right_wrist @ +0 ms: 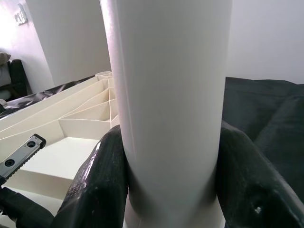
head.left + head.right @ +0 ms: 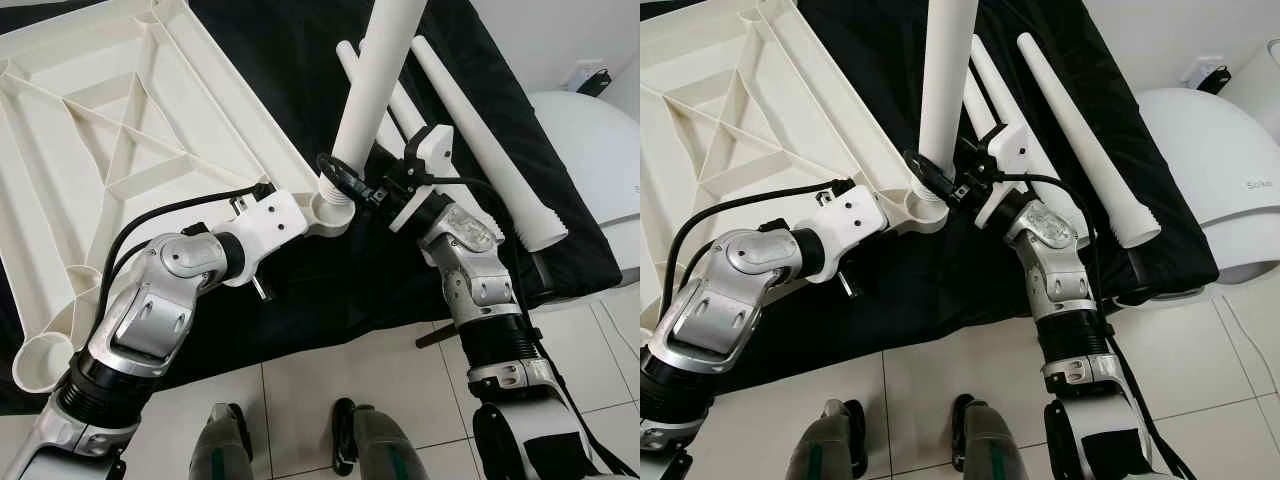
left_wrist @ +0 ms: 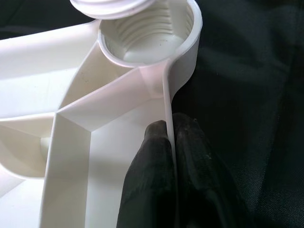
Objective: Building children table
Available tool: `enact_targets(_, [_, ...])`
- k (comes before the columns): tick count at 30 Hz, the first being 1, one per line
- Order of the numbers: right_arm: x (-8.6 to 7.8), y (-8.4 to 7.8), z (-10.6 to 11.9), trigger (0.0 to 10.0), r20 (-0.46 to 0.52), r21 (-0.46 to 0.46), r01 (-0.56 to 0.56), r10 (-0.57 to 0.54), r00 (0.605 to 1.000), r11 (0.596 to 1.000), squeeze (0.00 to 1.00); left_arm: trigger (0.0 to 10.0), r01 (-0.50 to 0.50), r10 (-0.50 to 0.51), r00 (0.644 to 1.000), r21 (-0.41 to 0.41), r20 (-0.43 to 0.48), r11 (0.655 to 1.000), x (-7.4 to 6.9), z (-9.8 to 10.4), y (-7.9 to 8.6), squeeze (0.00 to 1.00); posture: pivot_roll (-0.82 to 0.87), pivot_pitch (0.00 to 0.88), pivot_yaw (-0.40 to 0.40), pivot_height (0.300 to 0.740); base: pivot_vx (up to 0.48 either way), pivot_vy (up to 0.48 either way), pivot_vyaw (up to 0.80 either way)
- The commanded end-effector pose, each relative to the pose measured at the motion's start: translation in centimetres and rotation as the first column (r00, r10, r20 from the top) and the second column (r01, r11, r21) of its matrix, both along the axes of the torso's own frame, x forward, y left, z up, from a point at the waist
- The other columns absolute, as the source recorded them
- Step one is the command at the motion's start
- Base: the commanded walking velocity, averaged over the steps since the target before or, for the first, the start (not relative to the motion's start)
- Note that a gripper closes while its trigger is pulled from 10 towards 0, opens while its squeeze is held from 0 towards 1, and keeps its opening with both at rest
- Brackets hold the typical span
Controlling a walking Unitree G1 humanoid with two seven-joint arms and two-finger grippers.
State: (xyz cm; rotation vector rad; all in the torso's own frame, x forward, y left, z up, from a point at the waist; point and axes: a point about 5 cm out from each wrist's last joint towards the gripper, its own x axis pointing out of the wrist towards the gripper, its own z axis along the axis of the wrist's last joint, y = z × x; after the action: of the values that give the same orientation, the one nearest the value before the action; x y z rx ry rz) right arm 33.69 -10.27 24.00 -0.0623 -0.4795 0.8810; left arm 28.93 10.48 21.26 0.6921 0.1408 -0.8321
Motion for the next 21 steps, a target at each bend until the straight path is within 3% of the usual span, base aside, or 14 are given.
enact_targets(1, [0.11, -0.25, -0.11, 10.0, -0.01, 0.013, -0.001, 0.001, 1.0, 1.0, 0.0, 10.0, -0.069, 0.074, 0.995, 0.07, -0.072, 0.995, 0.01, -2.47, 0.96, 0.0, 0.05, 0.266, -0.013, 0.74, 0.0, 0.0, 0.0])
enact_targets(21, [0.12, -0.08, -0.41, 10.0, -0.006, -0.01, -0.136, 0.136, 0.991, 0.991, 0.0, 10.0, -0.03, 0.036, 0.995, 0.062, -0.098, 0.998, -0.91, -2.68, 0.61, 0.0, 0.07, 0.295, -0.021, 0.74, 0.0, 0.0, 0.0])
